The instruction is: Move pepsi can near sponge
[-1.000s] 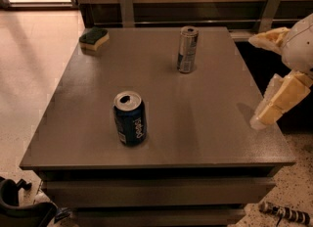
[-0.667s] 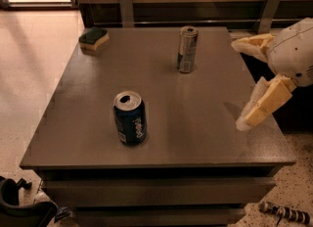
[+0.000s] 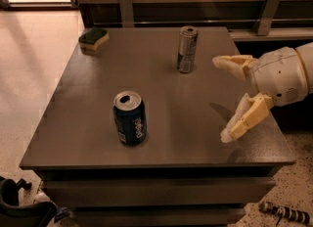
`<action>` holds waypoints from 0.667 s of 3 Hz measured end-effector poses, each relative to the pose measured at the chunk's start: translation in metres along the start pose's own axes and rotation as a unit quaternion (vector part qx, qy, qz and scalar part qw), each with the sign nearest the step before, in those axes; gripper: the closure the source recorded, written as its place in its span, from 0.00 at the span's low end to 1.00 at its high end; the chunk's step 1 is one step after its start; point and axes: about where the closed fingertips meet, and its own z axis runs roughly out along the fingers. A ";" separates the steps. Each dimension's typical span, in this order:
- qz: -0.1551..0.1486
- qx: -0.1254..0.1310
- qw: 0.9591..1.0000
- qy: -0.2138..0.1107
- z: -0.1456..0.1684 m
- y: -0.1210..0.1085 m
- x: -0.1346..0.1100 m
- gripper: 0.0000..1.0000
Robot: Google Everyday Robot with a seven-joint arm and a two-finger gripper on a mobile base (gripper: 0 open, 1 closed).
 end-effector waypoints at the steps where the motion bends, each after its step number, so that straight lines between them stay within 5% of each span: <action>1: -0.024 -0.002 0.998 -0.049 0.026 -0.005 -0.003 0.00; 2: -0.022 -0.003 0.999 -0.045 0.025 -0.004 -0.004 0.00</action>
Offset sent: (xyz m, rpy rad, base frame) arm 0.0066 0.0160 -0.0087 0.0698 -0.0329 0.0279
